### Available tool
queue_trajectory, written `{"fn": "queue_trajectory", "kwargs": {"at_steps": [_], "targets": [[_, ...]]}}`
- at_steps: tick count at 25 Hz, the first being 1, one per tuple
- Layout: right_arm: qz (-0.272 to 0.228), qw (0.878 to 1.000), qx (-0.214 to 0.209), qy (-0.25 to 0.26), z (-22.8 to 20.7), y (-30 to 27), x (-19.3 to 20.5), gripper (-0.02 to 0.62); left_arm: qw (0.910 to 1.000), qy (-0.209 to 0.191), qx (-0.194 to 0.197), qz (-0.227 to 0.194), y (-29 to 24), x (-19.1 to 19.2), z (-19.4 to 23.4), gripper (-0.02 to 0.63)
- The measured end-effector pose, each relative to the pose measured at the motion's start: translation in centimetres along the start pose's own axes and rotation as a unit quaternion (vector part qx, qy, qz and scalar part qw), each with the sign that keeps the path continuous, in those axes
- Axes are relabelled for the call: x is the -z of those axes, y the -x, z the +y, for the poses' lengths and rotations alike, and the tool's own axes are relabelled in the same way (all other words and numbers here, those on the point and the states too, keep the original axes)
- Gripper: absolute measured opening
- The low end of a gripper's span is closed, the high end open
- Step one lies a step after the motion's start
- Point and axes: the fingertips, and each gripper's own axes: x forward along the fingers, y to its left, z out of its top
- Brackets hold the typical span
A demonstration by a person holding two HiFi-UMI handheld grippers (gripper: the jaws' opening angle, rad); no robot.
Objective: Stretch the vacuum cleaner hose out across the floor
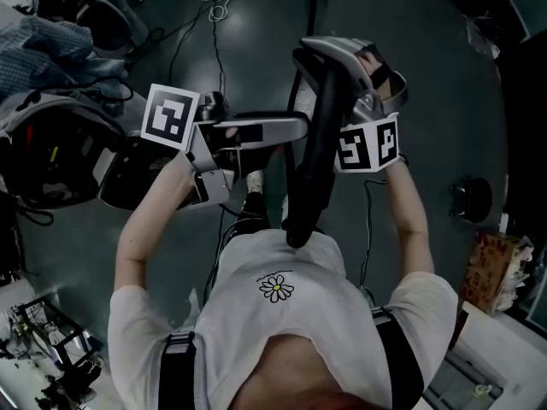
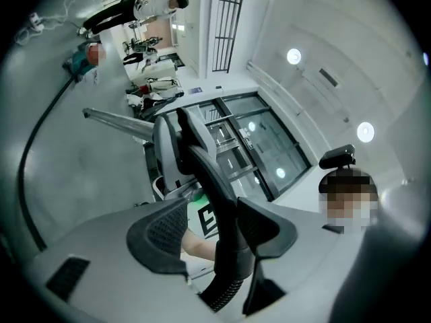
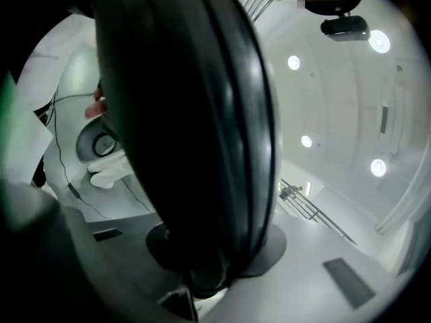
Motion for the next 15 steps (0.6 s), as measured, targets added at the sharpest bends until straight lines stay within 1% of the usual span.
{"fn": "queue_trajectory", "kwargs": {"at_steps": [2, 3, 4, 6, 7, 8, 9, 10, 11, 12, 13, 14, 15], "targets": [[0.015, 0.999, -0.011, 0.034, 1.6, -0.1, -1.2, 0.1, 0.9996, -0.024, -0.007, 0.012, 0.9, 1.1, -1.0, 0.212], [0.023, 0.998, -0.016, 0.052, 2.5, -0.2, -1.8, 0.1, 0.9989, -0.039, -0.016, 0.023, 1.1, 1.8, -1.2, 0.212], [0.032, 0.997, -0.02, 0.068, 3.2, -0.2, -2.3, 0.1, 0.9972, -0.055, -0.033, 0.039, 1.3, 2.7, -1.2, 0.222], [0.054, 0.993, -0.027, 0.1, 4.4, -0.2, -3.3, 0.1, 0.9901, -0.085, -0.076, 0.081, 1.6, 5.0, -0.4, 0.24], [0.063, 0.991, -0.03, 0.118, 4.8, -0.2, -3.9, 0.1, 0.9864, -0.094, -0.087, 0.103, 1.7, 6.2, -0.1, 0.242], [0.069, 0.988, -0.035, 0.136, 5.2, -0.1, -4.5, 0.1, 0.9834, -0.101, -0.091, 0.12, 1.8, 7.3, 0.0, 0.242], [0.072, 0.985, -0.04, 0.152, 5.5, 0.1, -5.0, 0.1, 0.9813, -0.111, -0.088, 0.13, 2.0, 8.1, -0.1, 0.242], [0.074, 0.983, -0.043, 0.162, 5.8, 0.2, -5.6, 0.1, 0.9805, -0.123, -0.079, 0.132, 2.3, 8.6, -0.4, 0.242], [0.074, 0.982, -0.044, 0.166, 5.9, 0.4, -6.1, 0.1, 0.9815, -0.132, -0.063, 0.123, 2.8, 9.0, -0.9, 0.242], [0.071, 0.982, -0.046, 0.168, 6.0, 0.6, -6.7, 0.1, 0.9843, -0.133, -0.042, 0.107, 3.3, 9.3, -1.5, 0.241], [0.064, 0.982, -0.048, 0.17, 6.2, 0.9, -7.4, 0.1, 0.9878, -0.125, -0.021, 0.09, 3.8, 9.7, -2.1, 0.234], [0.054, 0.982, -0.053, 0.172, 6.6, 1.3, -8.1, 0.101, 0.9908, -0.112, -0.002, 0.075, 4.2, 10.2, -2.7, 0.212], [0.041, 0.982, -0.059, 0.173, 7.2, 1.6, -8.9, 0.101, 0.993, -0.098, 0.013, 0.065, 4.7, 10.8, -3.1, 0.211]]}}
